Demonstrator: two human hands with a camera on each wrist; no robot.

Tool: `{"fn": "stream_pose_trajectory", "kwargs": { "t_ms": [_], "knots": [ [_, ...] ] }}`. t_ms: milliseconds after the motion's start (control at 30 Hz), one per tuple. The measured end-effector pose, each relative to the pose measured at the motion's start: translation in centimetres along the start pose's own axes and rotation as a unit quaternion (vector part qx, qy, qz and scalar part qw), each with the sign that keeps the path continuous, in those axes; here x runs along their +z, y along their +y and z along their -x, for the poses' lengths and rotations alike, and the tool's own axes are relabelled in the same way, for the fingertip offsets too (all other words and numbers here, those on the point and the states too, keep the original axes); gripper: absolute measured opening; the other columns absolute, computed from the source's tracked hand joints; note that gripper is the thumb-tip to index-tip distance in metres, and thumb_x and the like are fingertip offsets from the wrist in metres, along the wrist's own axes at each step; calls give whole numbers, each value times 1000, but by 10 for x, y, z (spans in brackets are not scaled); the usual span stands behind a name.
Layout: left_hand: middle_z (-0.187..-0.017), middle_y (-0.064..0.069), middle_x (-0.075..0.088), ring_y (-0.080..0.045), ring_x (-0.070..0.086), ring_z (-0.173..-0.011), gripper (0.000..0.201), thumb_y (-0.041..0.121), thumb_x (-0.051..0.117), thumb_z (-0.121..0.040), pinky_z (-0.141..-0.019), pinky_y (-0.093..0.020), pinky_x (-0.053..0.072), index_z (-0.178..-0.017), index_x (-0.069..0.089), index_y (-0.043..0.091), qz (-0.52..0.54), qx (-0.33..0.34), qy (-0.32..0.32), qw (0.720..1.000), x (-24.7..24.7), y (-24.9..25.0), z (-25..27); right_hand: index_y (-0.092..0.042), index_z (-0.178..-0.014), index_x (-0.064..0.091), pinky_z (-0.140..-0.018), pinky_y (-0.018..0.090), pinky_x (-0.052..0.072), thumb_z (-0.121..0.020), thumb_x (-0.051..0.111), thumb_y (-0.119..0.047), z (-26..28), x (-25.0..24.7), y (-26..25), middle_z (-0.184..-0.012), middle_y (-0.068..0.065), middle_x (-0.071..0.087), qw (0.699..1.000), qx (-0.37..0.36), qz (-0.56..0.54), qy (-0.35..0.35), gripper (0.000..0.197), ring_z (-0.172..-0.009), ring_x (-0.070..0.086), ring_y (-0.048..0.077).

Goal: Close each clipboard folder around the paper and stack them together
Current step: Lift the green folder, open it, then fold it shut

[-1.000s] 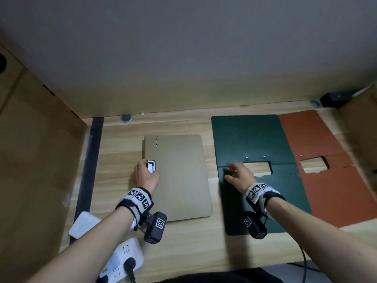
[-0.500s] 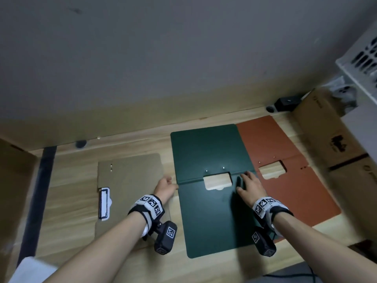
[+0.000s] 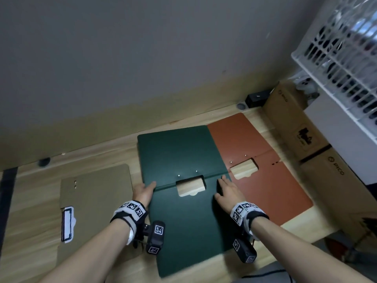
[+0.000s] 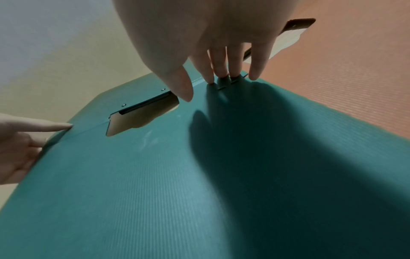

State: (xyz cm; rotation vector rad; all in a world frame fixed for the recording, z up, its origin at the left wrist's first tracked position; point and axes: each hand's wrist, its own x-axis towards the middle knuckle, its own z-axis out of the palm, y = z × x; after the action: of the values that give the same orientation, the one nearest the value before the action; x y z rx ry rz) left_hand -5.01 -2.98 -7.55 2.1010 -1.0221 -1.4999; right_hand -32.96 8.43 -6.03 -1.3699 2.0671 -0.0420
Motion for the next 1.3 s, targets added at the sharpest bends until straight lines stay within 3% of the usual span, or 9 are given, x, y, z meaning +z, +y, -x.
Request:
{"fn": "stream_pose_trajectory", "kwargs": {
  "t_ms": [133,333,600,767,967,1067,1133,1200,1300],
  "knots": [
    [-135,-15,60,-35,59,-121,94,59,68,-63,-105,-50,46,-137,50,3,9,32,-13,999,5,-14,-13,-12,-151,29,-118,34,25,-92,50,-31,2,-10,-6,-163,8,21,1000,6,-5,-8,64,-147,27,26],
    [-138,-13,58,-32,58,-123,58,36,64,-86,-108,-50,44,-135,50,9,0,113,13,993,-15,47,44,-13,-133,51,-102,35,41,-93,51,-36,0,-40,-21,-137,12,52,999,-34,-9,-32,45,-124,51,30],
    [-127,4,62,-20,60,-114,48,41,58,-86,-105,-43,46,-126,56,15,-100,277,49,955,-65,141,119,-13,-146,34,-116,38,31,-96,51,-31,5,-130,-83,-158,5,28,975,-187,-30,119,56,-144,32,23],
    [-106,-6,72,-32,64,-98,15,29,55,-93,-80,-36,47,-103,60,19,-241,401,114,876,-88,195,164,-11,-152,21,-119,35,26,-90,63,-25,19,-196,-141,-164,7,8,909,-307,-7,282,76,-150,18,23],
    [-92,-14,71,-40,64,-84,14,34,47,-98,-75,-45,53,-104,50,22,-359,503,130,775,-91,217,185,-11,-154,14,-124,43,13,-78,75,-29,39,-245,-182,-164,15,3,815,-372,166,413,100,-152,6,31],
    [-89,-14,71,-41,63,-82,13,32,49,-97,-72,-44,53,-101,49,20,-391,521,124,748,-82,203,185,-13,-146,38,-123,50,10,-76,74,-39,36,-244,-177,-161,14,21,806,-356,257,397,83,-151,13,32],
    [-91,-11,72,-40,64,-82,10,30,50,-96,-69,-42,52,-98,49,20,-408,521,108,742,-74,187,180,-15,-113,67,-119,48,23,-80,70,-48,31,-233,-167,-132,13,60,821,-360,273,350,48,-133,46,32],
    [-91,-9,72,-40,64,-82,8,27,51,-96,-66,-40,51,-96,51,19,-426,510,85,742,-65,169,176,-19,-90,71,-96,39,44,-88,58,-54,29,-216,-154,-93,7,71,871,-317,271,258,37,-98,65,31],
    [-91,-10,71,-40,65,-83,4,22,52,-93,-66,-39,49,-92,53,18,-451,488,50,746,-50,139,172,-22,-97,68,-69,34,49,-93,47,-54,22,-175,-122,-92,6,72,899,-285,276,183,39,-89,68,33]
  ]
}}
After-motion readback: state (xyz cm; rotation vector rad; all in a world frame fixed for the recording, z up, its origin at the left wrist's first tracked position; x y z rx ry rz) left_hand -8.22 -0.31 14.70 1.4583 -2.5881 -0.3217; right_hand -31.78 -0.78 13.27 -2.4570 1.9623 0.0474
